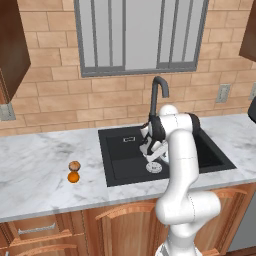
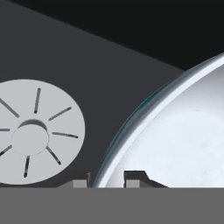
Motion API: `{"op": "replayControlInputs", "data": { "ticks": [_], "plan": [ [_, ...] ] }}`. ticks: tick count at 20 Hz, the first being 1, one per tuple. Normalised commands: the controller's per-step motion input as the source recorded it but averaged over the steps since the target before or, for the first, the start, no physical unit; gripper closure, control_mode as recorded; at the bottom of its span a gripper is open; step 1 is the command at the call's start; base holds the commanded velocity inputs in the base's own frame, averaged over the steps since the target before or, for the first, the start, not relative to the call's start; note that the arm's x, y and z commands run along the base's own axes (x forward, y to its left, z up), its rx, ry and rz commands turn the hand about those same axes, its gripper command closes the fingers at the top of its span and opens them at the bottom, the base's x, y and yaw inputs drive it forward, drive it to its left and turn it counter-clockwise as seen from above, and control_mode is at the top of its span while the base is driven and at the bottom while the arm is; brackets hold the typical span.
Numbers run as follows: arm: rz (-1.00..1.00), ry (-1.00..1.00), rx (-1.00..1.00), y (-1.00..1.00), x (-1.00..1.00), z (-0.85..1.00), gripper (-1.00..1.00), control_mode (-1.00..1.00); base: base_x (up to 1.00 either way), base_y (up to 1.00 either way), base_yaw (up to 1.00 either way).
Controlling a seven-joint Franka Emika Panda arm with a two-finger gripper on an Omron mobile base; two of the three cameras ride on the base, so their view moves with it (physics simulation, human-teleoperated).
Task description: Remove the tangerine and tangerine from the sink. Then move the bowl and cup from the counter to the sink for washing.
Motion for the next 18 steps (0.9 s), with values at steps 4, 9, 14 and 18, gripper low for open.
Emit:
{"op": "replayControlInputs", "data": {
  "ticks": [4, 9, 14, 18],
  "plan": [
    [0.0, 0.0, 0.0, -0.24, 0.12, 0.0, 1.0, -1.0, 0.0, 0.0, 0.0],
    [0.0, 0.0, 0.0, -0.23, 0.05, 0.03, 1.0, -1.0, 0.0, 0.0, 0.0],
    [0.0, 0.0, 0.0, -0.23, 0.01, 0.05, 1.0, -1.0, 0.0, 0.0, 0.0],
    [0.0, 0.0, 0.0, -0.21, 0.0, 0.03, 1.0, -1.0, 0.0, 0.0, 0.0]
  ]
}}
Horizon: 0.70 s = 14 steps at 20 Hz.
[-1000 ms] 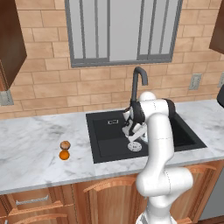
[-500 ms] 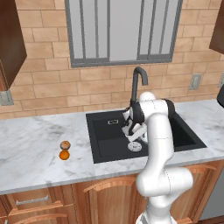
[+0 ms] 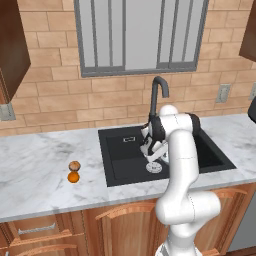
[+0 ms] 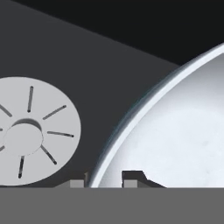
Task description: Remove the tangerine and tangerine from the sink. Then move the bowl and cup from the counter to the sink for washing.
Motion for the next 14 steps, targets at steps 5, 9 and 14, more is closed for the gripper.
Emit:
{"op": "replayControlInputs", "data": {
  "ticks": [5, 9, 14],
  "plan": [
    [0.0, 0.0, 0.0, -0.21, 0.01, 0.03, -1.0, -1.0, 0.0, 0.0, 0.0],
    [0.0, 0.0, 0.0, -0.21, 0.0, 0.06, -1.0, -1.0, 0.0, 0.0, 0.0],
    [0.0, 0.0, 0.0, -0.21, 0.0, 0.1, -1.0, -1.0, 0.0, 0.0, 0.0]
  ]
}}
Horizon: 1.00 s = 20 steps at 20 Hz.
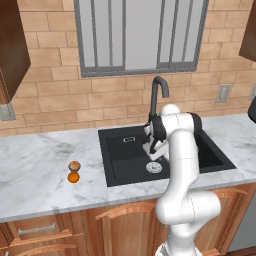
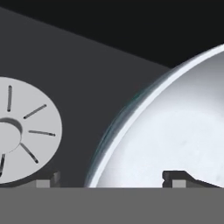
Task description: Remove the tangerine and tangerine from the sink. Then move the bowl and cup from the counter to the sink for washing.
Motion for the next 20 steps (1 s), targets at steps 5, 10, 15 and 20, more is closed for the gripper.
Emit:
{"op": "replayControlInputs", "data": {
  "ticks": [5, 10, 15, 20],
  "plan": [
    [0.0, 0.0, 0.0, -0.15, 0.01, 0.17, -1.0, -1.0, 0.0, 0.0, 0.0],
    [0.0, 0.0, 0.0, -0.05, 0.0, 0.17, -1.0, -1.0, 0.0, 0.0, 0.0],
    [0.0, 0.0, 0.0, 0.01, -0.02, 0.21, -1.0, -1.0, 0.0, 0.0, 0.0],
    [0.0, 0.0, 0.0, 0.07, -0.05, 0.18, -1.0, -1.0, 0.0, 0.0, 0.0]
  ]
}}
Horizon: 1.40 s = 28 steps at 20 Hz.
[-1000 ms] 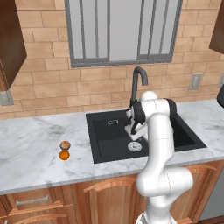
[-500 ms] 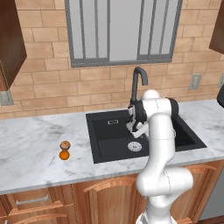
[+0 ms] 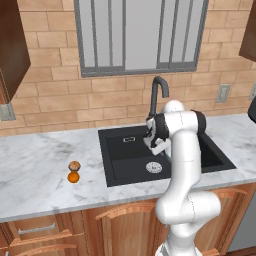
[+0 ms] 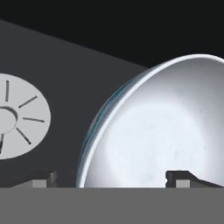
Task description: Remove the tangerine and tangerine from the sink. Then move the bowl and cup from the counter to the sink for washing.
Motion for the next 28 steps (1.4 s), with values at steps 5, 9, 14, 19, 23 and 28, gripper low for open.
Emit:
{"op": "replayControlInputs", "data": {
  "ticks": [5, 9, 14, 19, 23, 28],
  "plan": [
    [-0.02, 0.0, 0.0, 0.22, -0.13, 0.09, -1.0, -1.0, 0.0, 0.0, 0.0],
    [-0.02, -0.03, 0.0, 0.19, -0.08, 0.16, -1.0, -1.0, 0.0, 0.0, 0.0],
    [0.0, -0.06, 0.0, 0.09, -0.06, 0.22, -1.0, -1.0, 0.0, 0.0, 0.0],
    [0.0, -0.11, 0.0, 0.05, -0.12, 0.22, -1.0, -1.0, 0.0, 0.0, 0.0],
    [0.0, -0.14, 0.0, 0.1, -0.18, 0.13, -1.0, -1.0, 0.0, 0.0, 0.0],
    [0.0, -0.17, -0.02, 0.14, -0.22, 0.03, -1.0, -1.0, 0.0, 0.0, 0.0]
  ]
}}
